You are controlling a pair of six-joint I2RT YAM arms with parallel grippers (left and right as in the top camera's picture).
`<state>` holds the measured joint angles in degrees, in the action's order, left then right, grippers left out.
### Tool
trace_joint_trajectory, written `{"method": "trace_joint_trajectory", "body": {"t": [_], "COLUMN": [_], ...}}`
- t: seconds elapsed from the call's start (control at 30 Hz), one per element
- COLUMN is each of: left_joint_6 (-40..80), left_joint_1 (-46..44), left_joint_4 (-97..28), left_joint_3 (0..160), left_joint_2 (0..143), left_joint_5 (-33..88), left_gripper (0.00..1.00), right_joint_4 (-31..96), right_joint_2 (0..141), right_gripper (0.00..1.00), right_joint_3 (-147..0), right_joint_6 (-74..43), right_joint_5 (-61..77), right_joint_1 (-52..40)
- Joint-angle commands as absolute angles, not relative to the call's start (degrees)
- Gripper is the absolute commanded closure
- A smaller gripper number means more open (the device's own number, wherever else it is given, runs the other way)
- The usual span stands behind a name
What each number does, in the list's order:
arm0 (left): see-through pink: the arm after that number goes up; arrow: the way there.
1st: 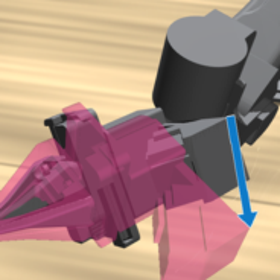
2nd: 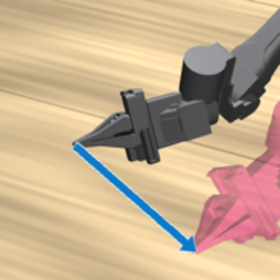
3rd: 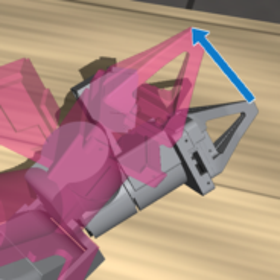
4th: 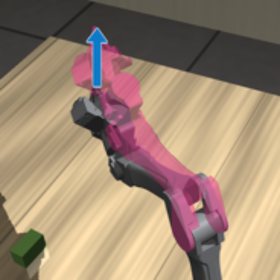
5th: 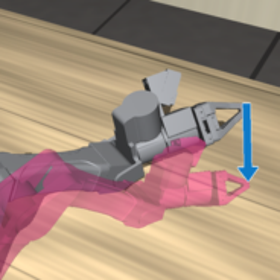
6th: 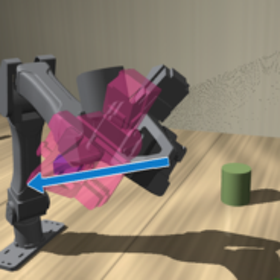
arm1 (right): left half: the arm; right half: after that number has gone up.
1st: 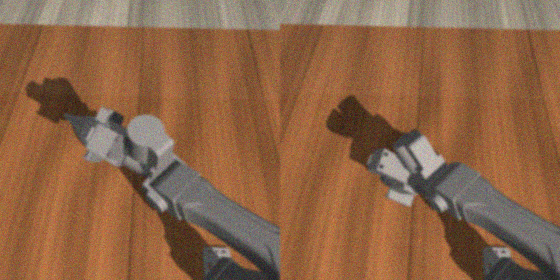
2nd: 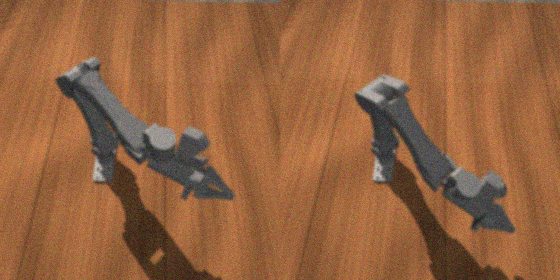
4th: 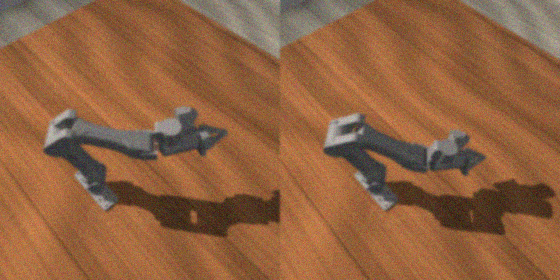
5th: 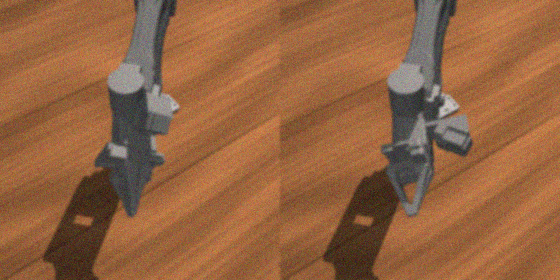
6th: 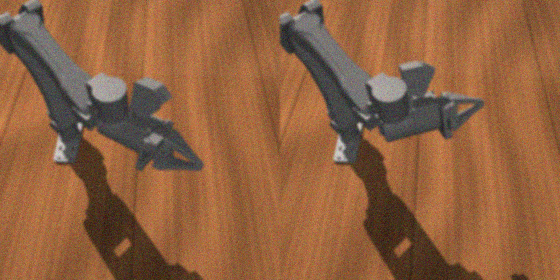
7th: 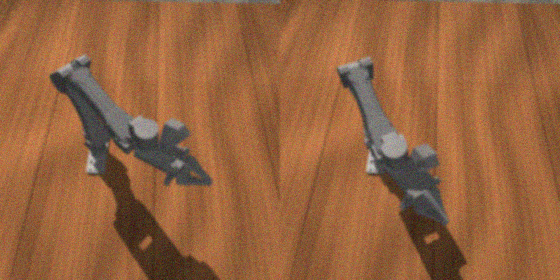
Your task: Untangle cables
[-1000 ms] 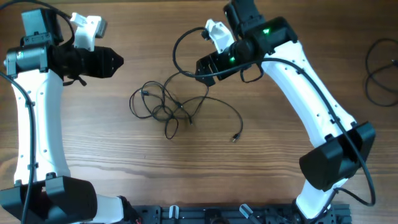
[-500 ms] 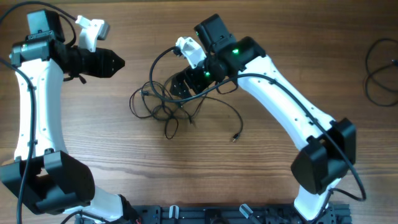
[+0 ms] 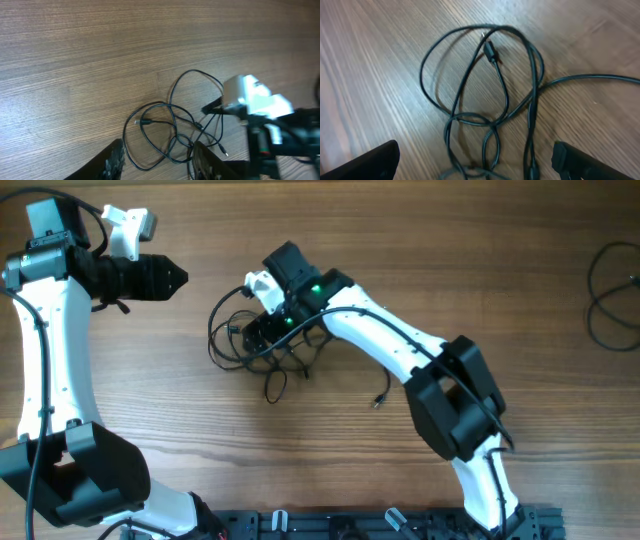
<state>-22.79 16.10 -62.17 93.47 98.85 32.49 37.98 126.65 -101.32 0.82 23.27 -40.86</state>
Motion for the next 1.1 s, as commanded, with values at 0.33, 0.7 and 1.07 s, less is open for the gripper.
{"method": "trace_joint_trajectory", "body": {"t": [0.33, 0.7, 1.07], "left_joint_6": [-22.0, -22.0, -22.1], "left_joint_1": [16.3, 16.3, 16.3], "left_joint_4": [-62.4, -62.9, -63.3], "left_joint_3": [93.7, 93.7, 93.7], "left_joint_2": [98.8, 98.8, 98.8], "left_joint_5": [34.1, 34.1, 36.6], "left_gripper": [0.55, 0.55, 0.51], "right_joint_4": [28.7, 30.0, 40.9], "right_joint_2": [133.7, 133.8, 117.1], "right_gripper": [0.0, 0.96, 0.96], "right_joint_3": [-100.8, -100.8, -103.8], "right_joint_6": [-0.2, -2.9, -4.9], "right_joint_5": [19.3, 19.3, 14.5], "right_joint_1": [-40.9, -40.9, -34.6]}}
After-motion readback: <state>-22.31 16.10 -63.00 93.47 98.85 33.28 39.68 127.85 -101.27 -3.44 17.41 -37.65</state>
